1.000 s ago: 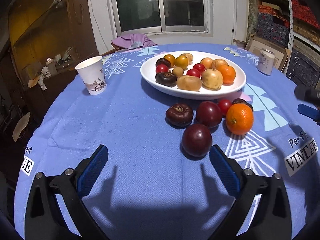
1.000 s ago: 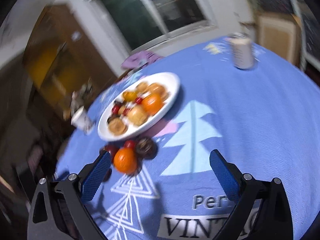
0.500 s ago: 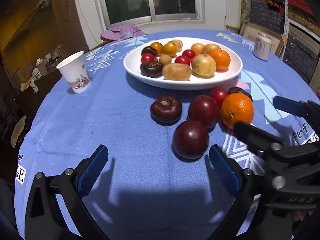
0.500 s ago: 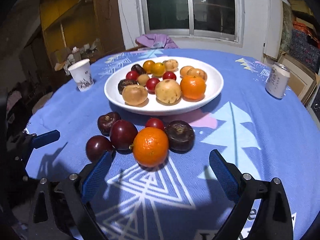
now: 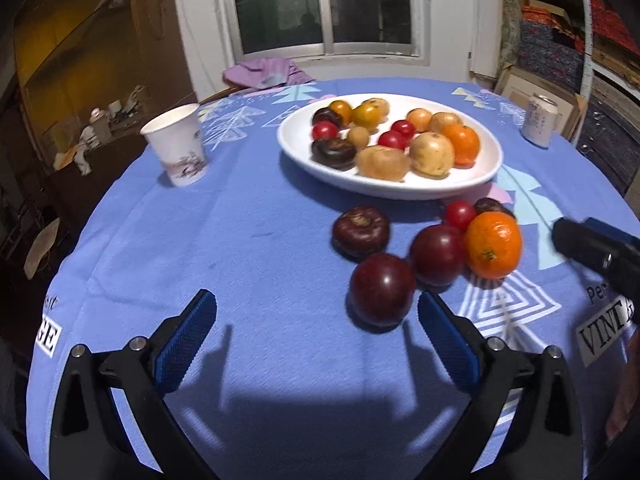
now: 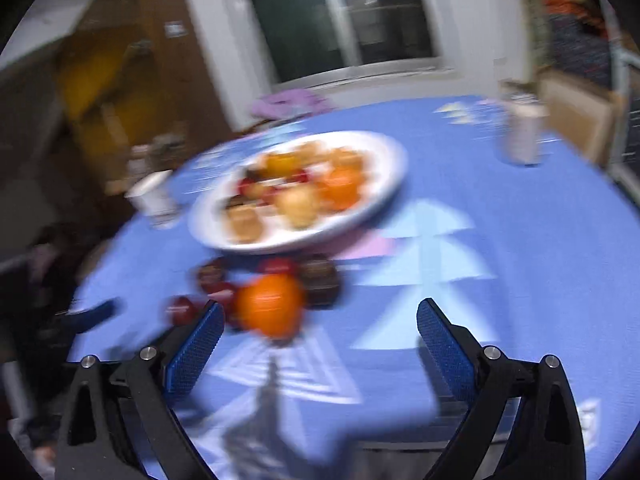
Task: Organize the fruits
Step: 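Withdraw both tools from the plate back toward the fruit cluster, then grasp a dark red plum with the left tool while the right tool grasps the orange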
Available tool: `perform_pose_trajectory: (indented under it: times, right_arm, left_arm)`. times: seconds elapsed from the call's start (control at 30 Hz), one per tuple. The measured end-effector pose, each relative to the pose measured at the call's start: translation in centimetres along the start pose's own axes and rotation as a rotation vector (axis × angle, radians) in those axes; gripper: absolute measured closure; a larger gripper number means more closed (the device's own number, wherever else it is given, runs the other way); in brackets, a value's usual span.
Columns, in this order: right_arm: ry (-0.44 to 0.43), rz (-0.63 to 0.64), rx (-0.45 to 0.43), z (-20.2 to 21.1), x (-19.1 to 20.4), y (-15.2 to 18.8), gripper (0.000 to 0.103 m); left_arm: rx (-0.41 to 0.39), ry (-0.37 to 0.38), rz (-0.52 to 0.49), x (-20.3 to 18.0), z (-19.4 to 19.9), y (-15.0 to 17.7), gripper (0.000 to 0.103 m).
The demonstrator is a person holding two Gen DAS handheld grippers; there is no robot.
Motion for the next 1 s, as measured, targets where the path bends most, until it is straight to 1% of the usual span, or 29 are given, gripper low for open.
perform_pose_trajectory:
  times: [0.03,0.07,0.1,0.13,0.17,0.23,0.3,0.37,0.47,0.53,0.57,0.63,0.67,0.8,1.0]
  right_arm:
    - [-0.06,-0.009,0.025,-0.8,0.9,0.2,0.007]
    - [-0.092,-0.023,0.037,-1.2,1.3,0.2,0.01]
    - [-0.112,-0.036,0.048,-1.6,1.3,0.2,0.017]
    - [-0.117,-0.047,0.055,-1.8,1.2,0.1,0.023]
    - [-0.105,-0.061,0.06,-2.1,0.7,0.1,0.026]
    - [-0.115,-0.098,0.081,-2.6,0.0,0.3,0.044]
    - [-0.149,-0.142,0.097,-2.8,-0.3,0.5,0.055]
    - [-0.141,-0.131,0.108,-3.2,-0.1,0.6,0.057]
    - [-0.126,-0.114,0.111,-3.6,0.3,0.7,0.057]
    - [-0.119,-0.116,0.113,-3.8,0.4,0.8,0.057]
    - [-0.123,-0.127,0.119,-4.0,0.3,0.9,0.057]
    - [-0.13,-0.16,0.132,-4.4,-0.2,1.2,0.056]
    - [-0.136,-0.175,0.139,-4.7,-0.4,1.3,0.055]
    - [-0.163,-0.218,0.146,-4.8,-0.5,1.6,0.055]
    - [-0.211,-0.288,0.141,-4.8,-0.8,1.9,0.057]
  left_arm:
    - [-0.012,0.001,-0.027,-0.7,0.0,-0.2,0.004]
    - [-0.011,0.01,-0.044,-1.1,-0.1,-0.2,0.004]
    - [-0.002,0.023,-0.061,-1.7,-0.2,-0.2,0.004]
    - [0.015,0.034,-0.075,-2.2,-0.6,-0.2,0.004]
    - [0.031,0.041,-0.077,-2.5,-1.0,-0.1,0.004]
    - [0.061,0.066,-0.06,-2.7,-1.6,-0.2,0.004]
    - [0.07,0.091,-0.028,-2.6,-1.8,-0.3,0.004]
    - [0.062,0.129,0.013,-2.5,-1.7,-0.6,0.004]
    - [0.033,0.173,0.012,-3.1,-1.1,-0.8,0.007]
    - [0.019,0.21,-0.012,-4.0,-0.7,-0.9,0.023]
    - [0.022,0.23,-0.028,-4.5,-0.7,-0.9,0.026]
    - [0.043,0.264,-0.054,-5.4,-0.9,-0.6,0.038]
    - [0.053,0.273,-0.056,-5.6,-1.0,-0.5,0.04]
    - [0.077,0.322,-0.028,-5.8,-1.3,-0.5,0.044]
    - [0.09,0.349,-0.007,-5.9,-1.5,-0.5,0.043]
Point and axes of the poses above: each gripper's, at about its wrist camera, not at the fingertips, and z roughly against the way its jaws point, x to its left, y to its underside, the point moved 10 cm from there along -z, roughly the way its jaws point, and after that the axes turned 13 degrees about -y, right-handed, at the moved point
